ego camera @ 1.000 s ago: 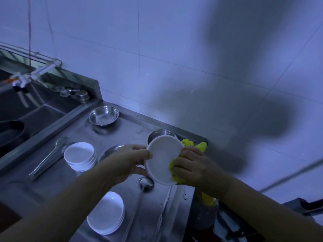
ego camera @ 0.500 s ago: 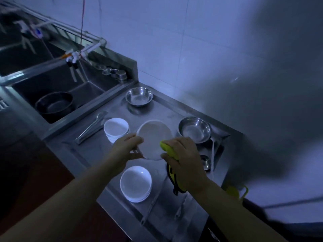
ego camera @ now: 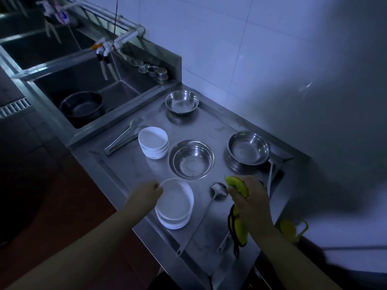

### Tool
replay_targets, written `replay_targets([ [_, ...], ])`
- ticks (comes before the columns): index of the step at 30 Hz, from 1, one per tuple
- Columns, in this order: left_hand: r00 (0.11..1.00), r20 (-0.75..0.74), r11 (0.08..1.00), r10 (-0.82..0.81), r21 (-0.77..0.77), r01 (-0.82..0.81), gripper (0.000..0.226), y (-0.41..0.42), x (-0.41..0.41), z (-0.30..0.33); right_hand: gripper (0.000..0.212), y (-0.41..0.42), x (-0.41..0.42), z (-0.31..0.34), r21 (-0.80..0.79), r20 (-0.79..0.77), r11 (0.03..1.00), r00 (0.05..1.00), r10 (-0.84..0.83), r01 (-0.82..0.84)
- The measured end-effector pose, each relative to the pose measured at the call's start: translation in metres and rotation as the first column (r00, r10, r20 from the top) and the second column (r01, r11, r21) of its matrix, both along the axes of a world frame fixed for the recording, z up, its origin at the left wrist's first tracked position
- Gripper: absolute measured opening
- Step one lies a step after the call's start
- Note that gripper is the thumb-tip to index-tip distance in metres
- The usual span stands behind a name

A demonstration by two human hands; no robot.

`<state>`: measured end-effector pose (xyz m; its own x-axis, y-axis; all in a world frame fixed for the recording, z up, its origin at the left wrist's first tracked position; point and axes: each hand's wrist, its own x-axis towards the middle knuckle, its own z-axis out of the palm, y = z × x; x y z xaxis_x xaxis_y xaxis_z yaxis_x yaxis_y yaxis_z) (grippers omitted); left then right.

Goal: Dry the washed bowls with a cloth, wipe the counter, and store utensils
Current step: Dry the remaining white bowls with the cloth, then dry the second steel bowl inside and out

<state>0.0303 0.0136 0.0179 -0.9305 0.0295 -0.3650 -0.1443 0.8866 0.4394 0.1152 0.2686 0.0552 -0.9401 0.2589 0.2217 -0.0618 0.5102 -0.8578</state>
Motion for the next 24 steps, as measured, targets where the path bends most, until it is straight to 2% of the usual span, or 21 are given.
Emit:
replay_targets([
  [4,0.995,-0.049,0.995,-0.087,-0.045,0.085,0.037,0.002,0.0,-0.006,0.036,0.005,0.0,-0.003,-0.055,0.029,0.998,0.999,-0.03,0.031],
  [7,0.99,-0.054,0.988,-0.134,-0.081,0.129,0.04,0.001,0.002,-0.012,0.029,0.009,-0.005,-0.004,-0.048,0.033,0.998,0.999,-0.032,0.033],
  [9,0.991,-0.042,0.989,-0.127,-0.085,0.123,0.031,0.001,0.002,-0.015,0.023,0.012,-0.009,-0.003,-0.054,0.039,0.998,0.998,-0.039,0.041],
  [11,0.994,-0.038,0.993,-0.099,-0.064,0.096,0.013,0.0,-0.001,-0.017,0.021,0.015,-0.013,-0.004,-0.063,0.043,0.997,0.998,-0.049,0.052],
  [14,0.994,-0.009,0.99,-0.109,-0.09,0.108,0.033,0.001,-0.002,-0.016,0.018,0.019,-0.017,-0.008,-0.07,0.07,0.995,0.996,-0.061,0.066],
  [17,0.962,-0.172,0.968,-0.213,-0.17,0.184,0.045,0.019,-0.01,-0.006,0.017,0.025,-0.02,-0.01,-0.076,0.089,0.993,0.993,-0.079,0.086],
  [20,0.92,-0.296,0.965,-0.257,-0.034,0.259,0.041,0.067,-0.033,0.007,0.022,0.034,-0.022,-0.011,-0.047,0.091,0.99,0.988,-0.128,0.133],
  [22,0.937,-0.256,0.953,-0.239,0.121,0.277,0.035,0.109,-0.053,0.009,0.027,0.043,-0.022,-0.011,-0.045,0.095,0.983,0.98,-0.174,0.179],
  [24,0.956,-0.179,0.939,-0.234,0.215,0.27,0.033,0.152,-0.074,0.0,0.029,0.054,-0.022,-0.011,-0.064,0.086,0.972,0.971,-0.222,0.228],
])
